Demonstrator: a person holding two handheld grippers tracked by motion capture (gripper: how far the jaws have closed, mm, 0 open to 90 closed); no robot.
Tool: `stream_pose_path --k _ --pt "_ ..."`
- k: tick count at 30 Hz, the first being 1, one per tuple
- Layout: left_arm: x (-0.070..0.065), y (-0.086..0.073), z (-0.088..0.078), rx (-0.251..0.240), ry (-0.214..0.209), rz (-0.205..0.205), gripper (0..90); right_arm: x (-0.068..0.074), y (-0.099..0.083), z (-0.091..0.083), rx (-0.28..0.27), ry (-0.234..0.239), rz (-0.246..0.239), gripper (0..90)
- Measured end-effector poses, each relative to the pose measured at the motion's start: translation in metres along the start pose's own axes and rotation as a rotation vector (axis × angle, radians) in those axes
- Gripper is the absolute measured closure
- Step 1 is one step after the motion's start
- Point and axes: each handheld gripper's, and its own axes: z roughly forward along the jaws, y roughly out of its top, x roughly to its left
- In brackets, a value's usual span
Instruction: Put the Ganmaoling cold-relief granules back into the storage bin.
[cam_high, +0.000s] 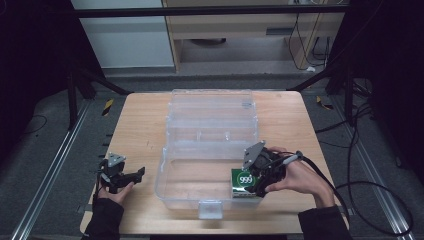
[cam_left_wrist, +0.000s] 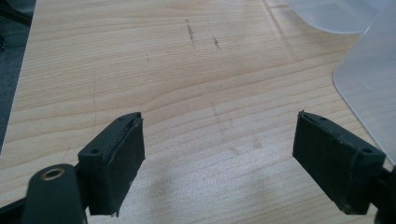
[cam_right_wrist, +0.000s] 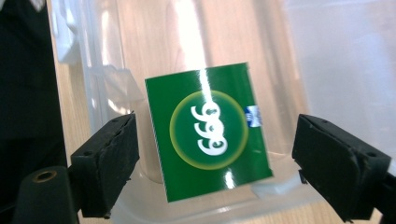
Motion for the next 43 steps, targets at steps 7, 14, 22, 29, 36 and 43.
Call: stream_pose_path --k 7,14,22,29,36,43 --pt "0.0 0.0 0.0 0.002 -0.001 0.0 16.3 -0.004 -0.02 -0.031 -0.132 -0.087 0.113 12.6" --pt "-0.001 0.0 0.0 0.004 -0.001 0.0 16.5 -0.007 -0.06 -0.038 -0.215 -0.177 0.27 9.8" --pt "-0.001 0.0 0.001 0.008 -0.001 0.001 17.0 -0.009 -0.103 -0.023 -0.287 -0.273 0.454 5.9" --pt "-0.001 -0.001 0.001 0.014 -0.004 -0.001 19.5 -0.017 -0.133 -0.003 -0.308 -0.359 0.596 5.3" --pt "0.0 -0.001 0.002 0.021 -0.008 -0.001 23.1 -0.023 -0.162 0.02 -0.336 -0.47 0.732 5.9" --pt "0.001 -0.001 0.002 0.021 0.0 -0.002 23.8 -0.025 -0.182 0.031 -0.321 -0.509 0.84 5.2"
